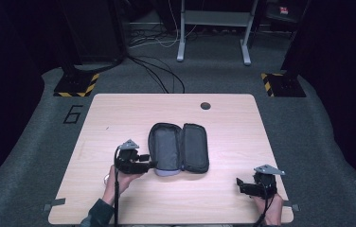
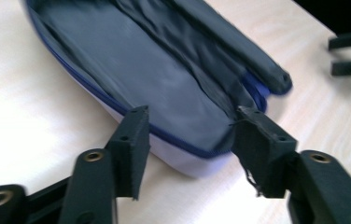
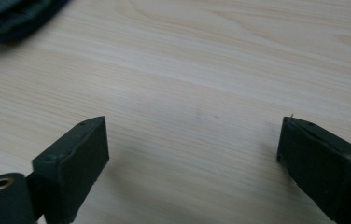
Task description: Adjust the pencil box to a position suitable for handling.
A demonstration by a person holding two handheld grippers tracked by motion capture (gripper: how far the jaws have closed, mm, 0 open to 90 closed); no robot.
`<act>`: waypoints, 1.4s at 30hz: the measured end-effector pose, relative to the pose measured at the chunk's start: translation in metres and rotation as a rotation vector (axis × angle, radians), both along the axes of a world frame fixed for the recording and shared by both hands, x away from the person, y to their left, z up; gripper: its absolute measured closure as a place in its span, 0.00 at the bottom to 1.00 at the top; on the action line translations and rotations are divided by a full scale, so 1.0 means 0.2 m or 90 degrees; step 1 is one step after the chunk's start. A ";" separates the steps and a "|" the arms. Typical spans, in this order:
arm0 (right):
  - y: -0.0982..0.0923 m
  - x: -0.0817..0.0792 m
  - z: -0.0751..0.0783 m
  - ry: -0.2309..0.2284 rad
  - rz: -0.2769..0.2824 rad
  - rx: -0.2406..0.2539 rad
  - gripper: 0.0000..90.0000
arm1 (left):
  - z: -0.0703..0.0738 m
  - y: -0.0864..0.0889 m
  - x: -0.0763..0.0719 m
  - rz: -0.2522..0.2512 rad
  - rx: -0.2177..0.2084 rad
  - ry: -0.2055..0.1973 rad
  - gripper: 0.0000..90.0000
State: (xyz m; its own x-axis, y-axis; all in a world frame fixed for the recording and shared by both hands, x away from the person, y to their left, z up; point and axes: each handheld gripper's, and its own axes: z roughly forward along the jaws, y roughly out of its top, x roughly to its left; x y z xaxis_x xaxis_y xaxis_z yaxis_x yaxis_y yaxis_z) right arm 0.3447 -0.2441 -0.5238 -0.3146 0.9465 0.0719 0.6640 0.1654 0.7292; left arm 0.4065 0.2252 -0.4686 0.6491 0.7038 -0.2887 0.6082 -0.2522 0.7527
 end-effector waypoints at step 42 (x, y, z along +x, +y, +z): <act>0.58 0.36 0.09 0.009 0.084 -0.012 0.47 | -0.12 -0.05 0.22 0.033 0.078 0.071 0.83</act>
State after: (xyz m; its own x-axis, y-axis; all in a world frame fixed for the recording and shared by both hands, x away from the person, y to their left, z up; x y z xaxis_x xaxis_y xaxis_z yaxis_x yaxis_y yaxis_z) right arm 0.4161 -0.1290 -0.5048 -0.4360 0.8980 0.0597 0.6454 0.2657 0.7162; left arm 0.4497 0.2143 -0.4927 0.5800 0.7695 -0.2674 0.7007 -0.3038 0.6456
